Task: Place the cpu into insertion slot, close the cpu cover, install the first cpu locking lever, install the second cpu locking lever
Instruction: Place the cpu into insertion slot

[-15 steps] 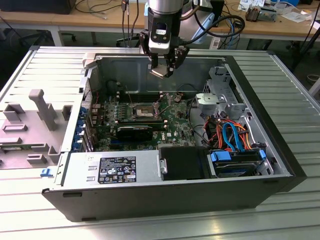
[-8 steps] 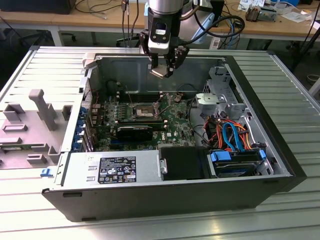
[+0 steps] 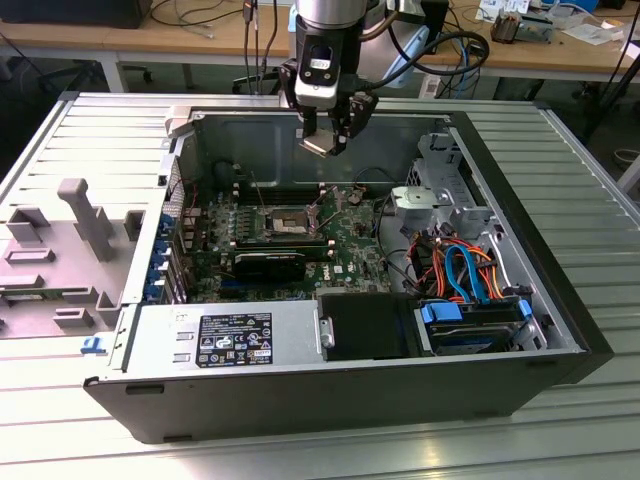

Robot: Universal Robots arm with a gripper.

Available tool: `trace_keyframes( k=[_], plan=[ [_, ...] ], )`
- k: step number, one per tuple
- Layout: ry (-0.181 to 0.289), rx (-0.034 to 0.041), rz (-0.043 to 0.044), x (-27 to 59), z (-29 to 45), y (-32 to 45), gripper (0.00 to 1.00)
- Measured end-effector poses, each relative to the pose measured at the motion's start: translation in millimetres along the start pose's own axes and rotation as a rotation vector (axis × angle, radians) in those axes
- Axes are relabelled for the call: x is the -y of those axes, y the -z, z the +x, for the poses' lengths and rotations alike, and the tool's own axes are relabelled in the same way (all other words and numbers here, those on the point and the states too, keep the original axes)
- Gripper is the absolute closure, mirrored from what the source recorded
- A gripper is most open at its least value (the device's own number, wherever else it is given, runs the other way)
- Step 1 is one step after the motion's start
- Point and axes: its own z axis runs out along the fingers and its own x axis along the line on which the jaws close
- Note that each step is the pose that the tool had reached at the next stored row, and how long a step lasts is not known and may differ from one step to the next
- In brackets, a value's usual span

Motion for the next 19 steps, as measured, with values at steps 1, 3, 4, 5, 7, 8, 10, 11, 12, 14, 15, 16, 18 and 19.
trace_keyframes(
  k=[1, 3, 4, 5, 7, 8, 10, 11, 12, 14, 15, 16, 18, 19],
  plan=[
    [-0.001, 0.0001, 0.0000, 0.0, 0.0, 0.0, 0.45],
    [-0.006, 0.0006, 0.0000, 0.0, 0.0, 0.0, 0.45],
    [-0.007, 0.0006, -0.0001, 0.0, 0.0, 0.0, 0.45],
    [-0.009, 0.0008, -0.0001, 0.0, 0.0, -0.1, 0.45],
    [-0.011, 0.0011, -0.0001, 0.0, 0.0, -0.1, 0.45],
    [-0.013, 0.0012, -0.0001, 0.0, 0.0, -0.1, 0.45],
    [-0.015, 0.0014, -0.0001, 0.0, 0.0, -0.1, 0.45],
    [-0.017, 0.0016, -0.0001, 0.0, 0.0, -0.1, 0.45],
    [-0.018, 0.0017, -0.0002, 0.0, 0.0, -0.1, 0.45],
    [-0.022, 0.0020, -0.0003, 0.0, 0.0, -0.1, 0.45],
    [-0.023, 0.0021, -0.0003, 0.0, 0.0, -0.1, 0.45],
    [-0.025, 0.0022, -0.0003, 0.0, 0.0, -0.1, 0.45],
    [-0.028, 0.0025, -0.0003, 0.0, 0.0, -0.2, 0.45],
    [-0.030, 0.0027, -0.0004, 0.0, 0.0, -0.2, 0.45]
  ],
)
